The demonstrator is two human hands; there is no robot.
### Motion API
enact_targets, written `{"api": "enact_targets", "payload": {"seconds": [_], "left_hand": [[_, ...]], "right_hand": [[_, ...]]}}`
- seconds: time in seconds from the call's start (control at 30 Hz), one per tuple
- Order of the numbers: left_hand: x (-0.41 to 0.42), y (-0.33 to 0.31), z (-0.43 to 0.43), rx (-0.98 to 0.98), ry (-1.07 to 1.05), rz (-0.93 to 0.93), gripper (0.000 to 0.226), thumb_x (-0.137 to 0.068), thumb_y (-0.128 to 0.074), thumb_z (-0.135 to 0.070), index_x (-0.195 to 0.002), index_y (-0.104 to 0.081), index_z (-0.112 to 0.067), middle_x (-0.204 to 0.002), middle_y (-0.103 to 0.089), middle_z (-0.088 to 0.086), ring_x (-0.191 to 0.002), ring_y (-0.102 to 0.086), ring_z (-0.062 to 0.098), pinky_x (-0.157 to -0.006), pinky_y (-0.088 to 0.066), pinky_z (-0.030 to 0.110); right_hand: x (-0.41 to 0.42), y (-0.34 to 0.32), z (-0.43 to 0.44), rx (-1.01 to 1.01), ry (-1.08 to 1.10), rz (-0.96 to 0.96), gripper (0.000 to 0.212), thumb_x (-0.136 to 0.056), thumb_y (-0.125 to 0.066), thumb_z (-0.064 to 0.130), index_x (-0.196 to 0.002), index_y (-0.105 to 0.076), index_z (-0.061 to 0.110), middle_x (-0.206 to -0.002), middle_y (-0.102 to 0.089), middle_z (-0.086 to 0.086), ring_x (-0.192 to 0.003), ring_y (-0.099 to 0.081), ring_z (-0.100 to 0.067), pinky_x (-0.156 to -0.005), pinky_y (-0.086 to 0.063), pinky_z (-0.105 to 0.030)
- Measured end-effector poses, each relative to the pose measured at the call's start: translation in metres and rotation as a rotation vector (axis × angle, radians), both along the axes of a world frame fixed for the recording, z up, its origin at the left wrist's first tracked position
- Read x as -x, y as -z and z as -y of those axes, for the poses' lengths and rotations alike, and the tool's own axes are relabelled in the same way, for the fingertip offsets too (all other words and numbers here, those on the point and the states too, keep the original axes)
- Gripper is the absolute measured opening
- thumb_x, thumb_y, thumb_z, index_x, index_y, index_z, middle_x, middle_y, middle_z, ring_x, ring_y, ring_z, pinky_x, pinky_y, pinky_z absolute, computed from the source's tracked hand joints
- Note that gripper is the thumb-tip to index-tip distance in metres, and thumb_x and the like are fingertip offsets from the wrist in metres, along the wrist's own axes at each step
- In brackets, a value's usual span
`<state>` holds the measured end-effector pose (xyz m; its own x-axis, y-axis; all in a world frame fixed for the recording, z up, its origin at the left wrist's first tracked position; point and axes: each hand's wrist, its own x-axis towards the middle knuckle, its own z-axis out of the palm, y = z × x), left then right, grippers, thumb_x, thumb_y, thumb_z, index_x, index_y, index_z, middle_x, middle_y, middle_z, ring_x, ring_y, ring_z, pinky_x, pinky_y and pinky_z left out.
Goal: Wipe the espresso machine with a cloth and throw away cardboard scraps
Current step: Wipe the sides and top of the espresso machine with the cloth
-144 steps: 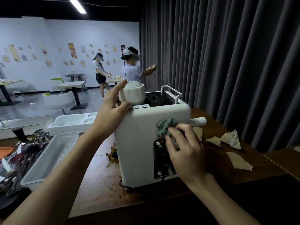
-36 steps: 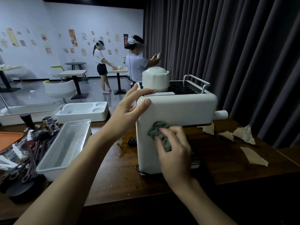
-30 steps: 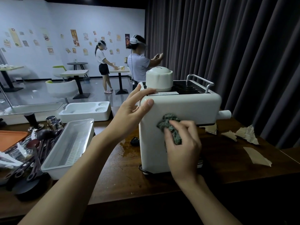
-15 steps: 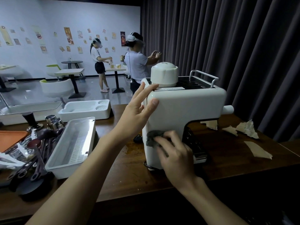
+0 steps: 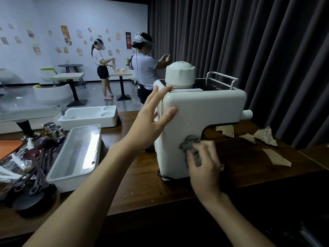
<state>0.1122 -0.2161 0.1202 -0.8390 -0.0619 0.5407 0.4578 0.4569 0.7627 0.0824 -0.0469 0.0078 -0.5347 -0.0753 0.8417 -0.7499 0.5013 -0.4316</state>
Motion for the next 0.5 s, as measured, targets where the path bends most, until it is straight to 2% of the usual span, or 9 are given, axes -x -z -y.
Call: {"api": "enact_targets", "payload": {"seconds": [0.07,0.1,0.13,0.2,0.27,0.33,0.4,0.43,0.5], "left_hand": [[0.000,0.000,0.000,0.001,0.003,0.006,0.057,-0.084,-0.059,-0.062,-0.136,-0.038,-0.063,-0.166,-0.009,-0.011,-0.153,-0.015,0.016,-0.114,-0.037,0.056],[0.000,0.000,0.000,0.002,0.004,0.009,0.057,-0.083,-0.060,-0.062,-0.136,-0.037,-0.063,-0.167,-0.008,-0.010,-0.153,-0.015,0.016,-0.114,-0.037,0.055],[0.000,0.001,0.000,0.003,0.003,0.009,0.058,-0.083,-0.060,-0.063,-0.136,-0.037,-0.063,-0.167,-0.008,-0.009,-0.153,-0.014,0.015,-0.113,-0.037,0.055],[0.001,0.002,0.001,0.007,-0.003,0.009,0.060,-0.082,-0.061,-0.063,-0.138,-0.036,-0.063,-0.167,-0.008,-0.008,-0.153,-0.015,0.015,-0.114,-0.038,0.054],[0.001,0.003,0.002,0.005,-0.007,0.007,0.064,-0.082,-0.063,-0.061,-0.140,-0.035,-0.061,-0.167,-0.011,-0.008,-0.152,-0.017,0.014,-0.114,-0.038,0.054],[0.001,0.005,0.004,0.000,-0.002,-0.002,0.069,-0.081,-0.067,-0.058,-0.143,-0.036,-0.057,-0.166,-0.015,-0.008,-0.152,-0.017,0.013,-0.114,-0.038,0.053],[0.001,0.007,0.005,0.005,0.007,-0.008,0.072,-0.081,-0.069,-0.054,-0.144,-0.036,-0.055,-0.165,-0.019,-0.009,-0.153,-0.016,0.013,-0.114,-0.038,0.053],[0.001,0.007,0.006,0.010,0.011,-0.009,0.072,-0.081,-0.070,-0.052,-0.144,-0.036,-0.054,-0.164,-0.021,-0.009,-0.153,-0.015,0.013,-0.113,-0.039,0.054],[0.001,0.007,0.006,0.009,0.012,-0.008,0.073,-0.081,-0.072,-0.050,-0.144,-0.036,-0.054,-0.164,-0.022,-0.010,-0.153,-0.014,0.014,-0.112,-0.040,0.055]], "right_hand": [[-0.003,0.012,-0.001,-0.196,-0.075,-0.005,0.020,-0.084,-0.073,0.005,-0.101,-0.064,0.006,-0.105,-0.056,-0.006,-0.085,-0.062,-0.019,-0.068,-0.059,-0.033],[-0.001,0.013,-0.004,-0.228,-0.091,-0.003,0.020,-0.084,-0.072,0.006,-0.102,-0.064,0.007,-0.105,-0.056,-0.005,-0.085,-0.063,-0.021,-0.067,-0.059,-0.035],[0.001,0.011,-0.006,-0.192,-0.080,0.001,0.020,-0.084,-0.072,0.005,-0.102,-0.064,0.006,-0.105,-0.056,-0.005,-0.088,-0.061,-0.019,-0.071,-0.059,-0.031],[0.001,0.003,-0.006,0.018,-0.004,0.020,0.020,-0.083,-0.071,0.001,-0.102,-0.065,0.002,-0.105,-0.056,-0.007,-0.092,-0.055,-0.010,-0.083,-0.048,-0.010],[-0.007,0.004,0.003,0.080,0.030,0.045,0.019,-0.082,-0.072,-0.001,-0.099,-0.065,0.001,-0.103,-0.057,-0.009,-0.090,-0.051,-0.004,-0.082,-0.039,0.000],[-0.018,0.021,0.015,-0.139,-0.027,0.023,0.019,-0.080,-0.075,0.002,-0.095,-0.064,0.006,-0.100,-0.056,-0.007,-0.078,-0.055,-0.009,-0.070,-0.047,-0.008],[-0.021,0.032,0.015,-0.313,-0.106,-0.010,0.020,-0.080,-0.076,0.008,-0.095,-0.063,0.011,-0.099,-0.054,-0.003,-0.067,-0.061,-0.020,-0.057,-0.055,-0.025],[-0.017,0.031,0.013,-0.290,-0.102,-0.004,0.021,-0.080,-0.077,0.008,-0.096,-0.063,0.011,-0.100,-0.054,-0.002,-0.069,-0.062,-0.021,-0.058,-0.055,-0.026],[-0.012,0.024,0.011,-0.109,-0.043,0.022,0.022,-0.080,-0.076,0.005,-0.100,-0.066,0.007,-0.103,-0.056,-0.004,-0.083,-0.062,-0.017,-0.071,-0.051,-0.017]]}}
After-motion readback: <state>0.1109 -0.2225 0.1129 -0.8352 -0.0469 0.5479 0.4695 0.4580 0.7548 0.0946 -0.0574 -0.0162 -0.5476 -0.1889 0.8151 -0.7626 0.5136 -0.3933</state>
